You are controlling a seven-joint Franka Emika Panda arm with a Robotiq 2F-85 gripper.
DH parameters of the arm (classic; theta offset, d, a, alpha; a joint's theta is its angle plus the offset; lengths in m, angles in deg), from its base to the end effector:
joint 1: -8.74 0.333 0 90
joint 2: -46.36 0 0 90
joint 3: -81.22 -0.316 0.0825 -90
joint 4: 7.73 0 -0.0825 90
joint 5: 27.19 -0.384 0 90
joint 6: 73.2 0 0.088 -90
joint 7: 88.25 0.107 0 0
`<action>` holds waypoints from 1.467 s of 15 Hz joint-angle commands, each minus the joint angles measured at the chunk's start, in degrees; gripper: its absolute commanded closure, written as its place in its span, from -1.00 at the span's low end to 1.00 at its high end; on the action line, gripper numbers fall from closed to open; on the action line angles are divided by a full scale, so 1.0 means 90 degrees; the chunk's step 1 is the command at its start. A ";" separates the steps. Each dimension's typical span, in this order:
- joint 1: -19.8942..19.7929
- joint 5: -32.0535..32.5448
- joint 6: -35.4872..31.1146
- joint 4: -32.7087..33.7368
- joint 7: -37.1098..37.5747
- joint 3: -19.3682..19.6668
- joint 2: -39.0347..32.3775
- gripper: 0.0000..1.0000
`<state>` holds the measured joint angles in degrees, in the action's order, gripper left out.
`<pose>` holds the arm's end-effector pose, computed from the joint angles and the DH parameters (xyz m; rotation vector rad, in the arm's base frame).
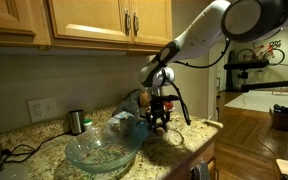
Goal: Remove one potato from the plastic bag and put it in the glass bowl
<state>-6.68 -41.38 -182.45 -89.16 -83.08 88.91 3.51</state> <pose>0.6546 -0.2426 0.2380 -2.8332 0.8479 0.3425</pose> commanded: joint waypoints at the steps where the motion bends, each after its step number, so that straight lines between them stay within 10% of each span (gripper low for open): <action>1: -0.0092 -0.0029 0.0159 0.0185 0.0018 -0.0064 -0.0105 0.33; 22: 0.0235 0.0493 0.0758 -0.0879 -0.0551 -0.0029 0.1139 0.42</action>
<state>-5.31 -39.02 -174.88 -90.98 -87.54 88.14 7.92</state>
